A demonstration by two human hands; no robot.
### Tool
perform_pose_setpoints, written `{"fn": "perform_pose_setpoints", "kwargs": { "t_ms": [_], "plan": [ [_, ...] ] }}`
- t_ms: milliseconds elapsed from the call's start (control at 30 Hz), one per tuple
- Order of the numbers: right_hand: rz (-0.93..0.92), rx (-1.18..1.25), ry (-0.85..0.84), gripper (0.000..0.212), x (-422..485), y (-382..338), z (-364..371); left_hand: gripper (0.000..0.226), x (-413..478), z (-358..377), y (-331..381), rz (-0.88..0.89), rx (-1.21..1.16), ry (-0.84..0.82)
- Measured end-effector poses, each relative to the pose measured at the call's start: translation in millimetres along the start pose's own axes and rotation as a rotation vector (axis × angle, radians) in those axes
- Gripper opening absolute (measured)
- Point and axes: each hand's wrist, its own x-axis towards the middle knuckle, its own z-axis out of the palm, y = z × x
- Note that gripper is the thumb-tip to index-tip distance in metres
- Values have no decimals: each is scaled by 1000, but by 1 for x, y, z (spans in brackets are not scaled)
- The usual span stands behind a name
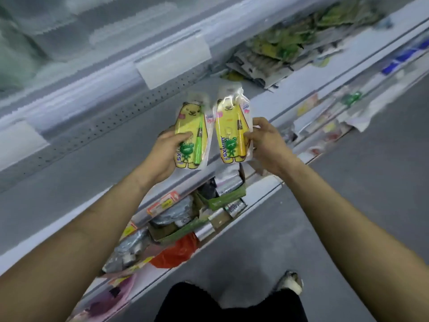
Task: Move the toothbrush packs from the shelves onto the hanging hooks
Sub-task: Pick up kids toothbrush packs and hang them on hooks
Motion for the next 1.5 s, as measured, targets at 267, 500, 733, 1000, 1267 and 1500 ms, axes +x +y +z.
{"fn": "perform_pose_setpoints", "kwargs": {
  "t_ms": [267, 500, 733, 1000, 1267, 1500],
  "plan": [
    [-24, -4, 239, 25, -21, -54, -236, 35, 32, 230, 6, -22, -24, -237],
    [-41, 9, 418, 33, -20, -122, -404, 26, 78, 417, 36, -8, -2, -319],
    [-73, 53, 616, 23, 24, -176, -533, 22, 151, 590, 79, -41, 1, -501],
    [-155, 65, 948, 16, 50, -250, -705, 26, 251, 822, 128, -58, -11, -819],
    [-300, 20, 1261, 13, 24, -343, -864, 22, 261, 1085, 176, -88, -6, -1159],
    [-402, 14, 1411, 15, 16, -406, -1047, 40, 269, 1297, 193, -73, -32, -1315]
  ]
}}
